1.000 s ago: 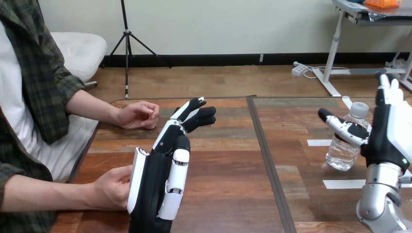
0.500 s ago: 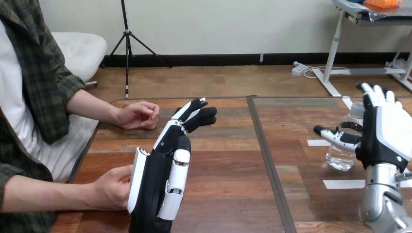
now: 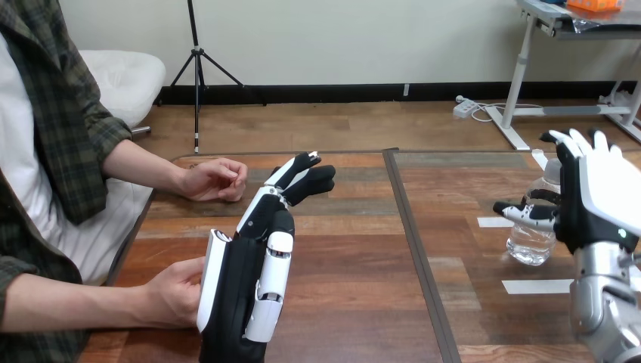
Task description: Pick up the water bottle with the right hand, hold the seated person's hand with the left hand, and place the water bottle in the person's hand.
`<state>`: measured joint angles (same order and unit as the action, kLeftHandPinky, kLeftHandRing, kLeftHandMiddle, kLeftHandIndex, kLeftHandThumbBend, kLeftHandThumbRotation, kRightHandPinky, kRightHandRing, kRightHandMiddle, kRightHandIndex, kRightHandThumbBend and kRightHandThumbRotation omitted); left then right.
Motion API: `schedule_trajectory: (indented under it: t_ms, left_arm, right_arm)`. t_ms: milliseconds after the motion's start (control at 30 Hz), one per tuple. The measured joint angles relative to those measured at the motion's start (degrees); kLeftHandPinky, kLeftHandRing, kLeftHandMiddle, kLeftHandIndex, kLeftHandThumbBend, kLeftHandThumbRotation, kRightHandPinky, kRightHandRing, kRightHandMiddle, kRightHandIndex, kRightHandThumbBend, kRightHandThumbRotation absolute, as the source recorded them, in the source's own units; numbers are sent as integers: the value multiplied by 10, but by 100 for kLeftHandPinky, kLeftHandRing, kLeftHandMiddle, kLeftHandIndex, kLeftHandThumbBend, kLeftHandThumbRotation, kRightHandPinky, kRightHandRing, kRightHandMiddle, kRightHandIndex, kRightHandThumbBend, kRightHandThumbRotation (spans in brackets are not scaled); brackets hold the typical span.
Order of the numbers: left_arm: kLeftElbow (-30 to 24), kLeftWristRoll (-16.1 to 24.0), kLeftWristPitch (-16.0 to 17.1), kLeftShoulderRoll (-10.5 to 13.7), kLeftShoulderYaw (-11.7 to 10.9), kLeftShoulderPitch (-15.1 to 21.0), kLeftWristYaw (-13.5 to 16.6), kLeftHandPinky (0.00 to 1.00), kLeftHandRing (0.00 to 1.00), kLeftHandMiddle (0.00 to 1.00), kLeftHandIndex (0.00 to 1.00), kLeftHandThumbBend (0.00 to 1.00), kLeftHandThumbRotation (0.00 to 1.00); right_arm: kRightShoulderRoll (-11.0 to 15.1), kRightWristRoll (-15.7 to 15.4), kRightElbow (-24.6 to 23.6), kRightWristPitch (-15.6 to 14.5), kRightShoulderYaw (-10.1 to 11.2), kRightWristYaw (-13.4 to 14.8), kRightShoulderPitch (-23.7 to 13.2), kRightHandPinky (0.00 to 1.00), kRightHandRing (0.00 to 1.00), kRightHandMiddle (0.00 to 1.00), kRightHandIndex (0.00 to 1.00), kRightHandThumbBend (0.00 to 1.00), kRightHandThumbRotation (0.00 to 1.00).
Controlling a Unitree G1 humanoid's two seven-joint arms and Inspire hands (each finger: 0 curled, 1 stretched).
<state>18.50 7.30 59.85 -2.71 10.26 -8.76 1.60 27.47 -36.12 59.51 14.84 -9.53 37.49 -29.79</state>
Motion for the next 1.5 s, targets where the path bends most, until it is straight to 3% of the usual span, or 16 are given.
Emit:
schedule_trajectory:
  t_ms: [600,1500]
  left_arm:
    - [1,0,4,0,-1,1,0,100,77,79,83,0,100]
    - [13,0,10,0,-2,3,1,100,75,77,83,0,100]
  right_arm:
    - [13,-18,-74,-54,-16,-42,-1,100,96,88,79,92,13]
    - [18,-20,-120,-72,-16,-68,-1,100,95,88,79,92,10]
